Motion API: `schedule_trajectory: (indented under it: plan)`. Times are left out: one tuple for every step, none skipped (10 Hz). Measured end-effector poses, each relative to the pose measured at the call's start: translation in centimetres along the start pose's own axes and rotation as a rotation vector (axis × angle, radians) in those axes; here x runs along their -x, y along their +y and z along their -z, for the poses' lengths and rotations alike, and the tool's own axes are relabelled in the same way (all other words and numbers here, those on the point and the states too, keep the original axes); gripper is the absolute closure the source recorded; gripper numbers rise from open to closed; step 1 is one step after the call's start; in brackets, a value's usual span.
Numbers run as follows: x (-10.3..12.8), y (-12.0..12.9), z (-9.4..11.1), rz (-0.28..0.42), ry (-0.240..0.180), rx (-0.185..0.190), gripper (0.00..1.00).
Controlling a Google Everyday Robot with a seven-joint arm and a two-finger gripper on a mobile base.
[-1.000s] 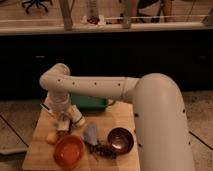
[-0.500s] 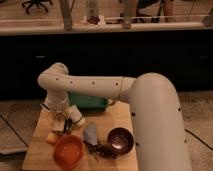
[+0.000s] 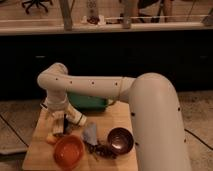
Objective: Place eraser in metal cup
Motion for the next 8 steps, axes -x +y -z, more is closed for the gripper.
schedule_trajectory:
  plan:
    - [0.11, -0.07, 0.0, 0.007, -0.001, 0.0, 0.2]
    - [0.17, -0.09, 0.05, 0.012, -0.001, 0.001, 0.2]
    - [0.19, -0.04, 0.09, 0.013, -0.001, 0.0, 0.2]
    - [0.16, 0.08, 0.15, 0.011, -0.001, -0.002, 0.2]
    - [0.11, 0.13, 0.21, 0.009, -0.002, -0.004, 0.2]
    - [-0.07, 0.19, 0.34, 0.005, -0.003, -0.012, 0.2]
    - [-0.17, 0.19, 0.44, 0.005, -0.002, -0.018, 0.2]
    - [-0.3, 0.25, 0.55, 0.005, -0.002, -0.024, 0.2]
